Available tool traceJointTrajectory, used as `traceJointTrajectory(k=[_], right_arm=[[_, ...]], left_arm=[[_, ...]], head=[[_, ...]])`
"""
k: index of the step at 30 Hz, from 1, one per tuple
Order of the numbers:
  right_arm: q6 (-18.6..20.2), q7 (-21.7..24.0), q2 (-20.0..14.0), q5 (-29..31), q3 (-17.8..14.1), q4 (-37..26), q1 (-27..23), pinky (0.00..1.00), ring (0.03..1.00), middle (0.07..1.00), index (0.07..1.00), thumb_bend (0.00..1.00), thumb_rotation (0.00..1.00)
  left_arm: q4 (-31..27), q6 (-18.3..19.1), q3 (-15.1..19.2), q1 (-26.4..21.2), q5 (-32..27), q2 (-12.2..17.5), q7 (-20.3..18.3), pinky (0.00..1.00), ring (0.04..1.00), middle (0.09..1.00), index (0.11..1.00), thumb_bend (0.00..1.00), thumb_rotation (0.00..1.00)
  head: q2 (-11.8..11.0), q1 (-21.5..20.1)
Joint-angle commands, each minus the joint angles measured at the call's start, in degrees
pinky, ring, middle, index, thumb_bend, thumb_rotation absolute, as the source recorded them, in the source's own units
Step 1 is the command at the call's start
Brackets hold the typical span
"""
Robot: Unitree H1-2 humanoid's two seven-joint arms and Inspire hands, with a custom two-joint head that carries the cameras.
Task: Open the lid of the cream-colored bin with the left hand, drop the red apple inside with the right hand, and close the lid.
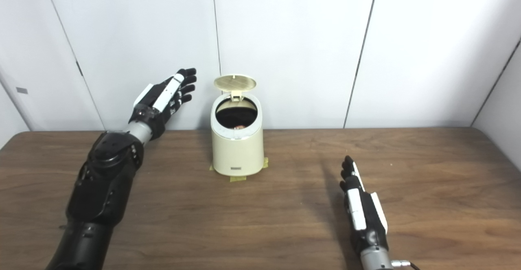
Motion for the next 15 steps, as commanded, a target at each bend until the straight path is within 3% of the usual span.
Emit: traceJointTrajectory(k=[1,7,15], right_arm=[[-0.9,-0.3,-0.3,-0.1,0.2,-1.8,-1.8,1.0,1.0,0.999,1.0,0.65,1.0],[-1.2,-0.5,-0.3,-0.3,0.4,-1.6,-1.8,1.0,0.999,0.994,0.999,0.63,1.0],[1.2,0.0,-0.4,-0.5,1.4,-2.6,-1.4,0.94,0.98,0.983,0.993,0.63,1.0]], left_arm=[[-0.9,-2.5,-0.1,-5.3,0.1,0.0,0.3,0.94,0.931,0.918,0.891,0.47,0.73],[0.3,-3.0,-0.9,-7.5,1.2,0.0,0.0,0.95,0.935,0.921,0.894,0.42,0.79],[1.8,-4.6,-3.5,-8.9,3.6,1.4,-1.8,0.93,0.933,0.926,0.896,0.42,0.84]], head=[[0.0,-0.1],[-0.2,-0.3],[-0.2,-0.4]])
